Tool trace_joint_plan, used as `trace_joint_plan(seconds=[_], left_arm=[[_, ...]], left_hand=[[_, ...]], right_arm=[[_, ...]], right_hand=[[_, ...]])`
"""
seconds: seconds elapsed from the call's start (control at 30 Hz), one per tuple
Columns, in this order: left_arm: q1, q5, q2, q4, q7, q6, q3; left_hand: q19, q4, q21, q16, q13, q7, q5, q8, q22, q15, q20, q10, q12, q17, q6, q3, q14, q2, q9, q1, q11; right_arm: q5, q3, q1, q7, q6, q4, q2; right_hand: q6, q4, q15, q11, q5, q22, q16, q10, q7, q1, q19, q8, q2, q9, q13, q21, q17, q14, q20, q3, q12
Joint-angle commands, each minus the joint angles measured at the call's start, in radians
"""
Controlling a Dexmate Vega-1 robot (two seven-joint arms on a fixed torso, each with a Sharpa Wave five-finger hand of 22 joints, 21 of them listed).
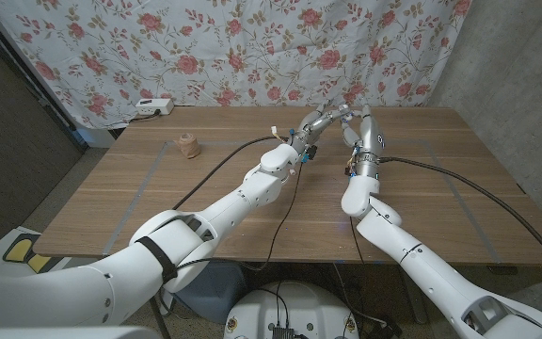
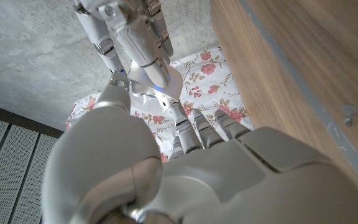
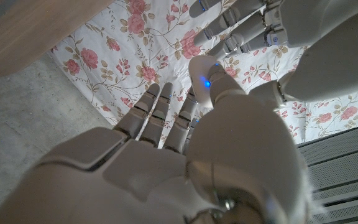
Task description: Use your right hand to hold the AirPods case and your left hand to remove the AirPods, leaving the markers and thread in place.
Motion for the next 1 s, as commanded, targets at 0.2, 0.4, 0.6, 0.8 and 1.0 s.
trace_joint_plan(seconds=[0.2,0.4,0.6,0.8,1.0], left_arm=[[0.000,-0.006,0.010,-0.015,-0.023,0.024,0.005],[-0.004,0.002,0.016,-0.015,-0.032,0.025,0.011],[-0.014,0.002,0.020,-0.001,-0.064,0.021,0.016],[-0.009,-0.006,0.019,0.004,-0.073,0.014,0.012],[-0.004,-0.012,0.024,-0.001,-0.081,0.007,0.008]], left_hand=[[-0.007,0.003,0.001,-0.006,0.000,-0.012,0.007,-0.003,0.003,0.014,-0.003,0.035,-0.015,0.003,-0.005,-0.006,-0.016,0.001,0.005,-0.006,-0.063],[-0.032,0.010,0.001,-0.014,-0.056,-0.039,0.008,-0.006,0.004,0.057,0.007,-0.175,-0.154,0.003,-0.037,-0.033,-0.127,-0.030,0.005,-0.038,0.032],[-0.057,0.011,-0.001,-0.025,-0.106,-0.046,0.008,-0.010,0.004,0.109,0.027,-0.290,-0.204,-0.002,-0.064,-0.047,-0.227,-0.047,0.004,-0.055,0.120],[-0.079,0.017,-0.004,-0.026,-0.134,-0.044,0.006,-0.013,0.004,0.136,0.044,-0.369,-0.215,-0.003,-0.090,-0.057,-0.273,-0.054,0.004,-0.076,0.157],[-0.097,0.022,-0.007,-0.024,-0.146,-0.045,0.004,-0.015,0.004,0.138,0.048,-0.395,-0.213,-0.002,-0.106,-0.064,-0.293,-0.060,0.003,-0.092,0.126]], right_arm=[[0.063,0.026,-0.019,0.016,0.044,-0.011,0.004],[0.061,0.027,-0.020,0.016,0.044,-0.013,0.001],[0.059,0.026,-0.021,0.019,0.041,-0.016,-0.002],[0.061,0.025,-0.021,0.022,0.043,-0.013,-0.001],[0.129,0.049,-0.032,0.058,0.062,-0.022,0.010]], right_hand=[[-0.006,0.003,-0.180,-0.066,-0.003,0.005,0.001,0.126,0.001,0.012,-0.004,-0.003,0.006,0.002,0.004,-0.003,0.004,0.003,0.005,-0.005,0.065],[-0.003,0.004,-0.180,-0.066,-0.003,0.005,0.000,0.125,-0.001,0.014,-0.006,-0.002,0.007,0.002,0.002,-0.003,0.005,0.002,0.005,-0.007,0.064],[0.001,0.005,-0.180,-0.066,-0.003,0.005,0.000,0.126,-0.002,0.016,-0.007,-0.001,0.008,0.002,0.000,-0.003,0.005,0.002,0.006,-0.009,0.064],[0.007,0.006,-0.180,-0.066,-0.004,0.005,0.000,0.127,-0.002,0.018,-0.007,0.001,0.008,0.002,-0.002,-0.002,0.006,0.002,0.007,-0.012,0.063],[0.016,0.006,-0.180,-0.066,-0.004,0.005,-0.001,0.128,-0.002,0.021,-0.007,0.003,0.008,0.002,-0.004,-0.002,0.007,0.002,0.008,-0.015,0.063]])
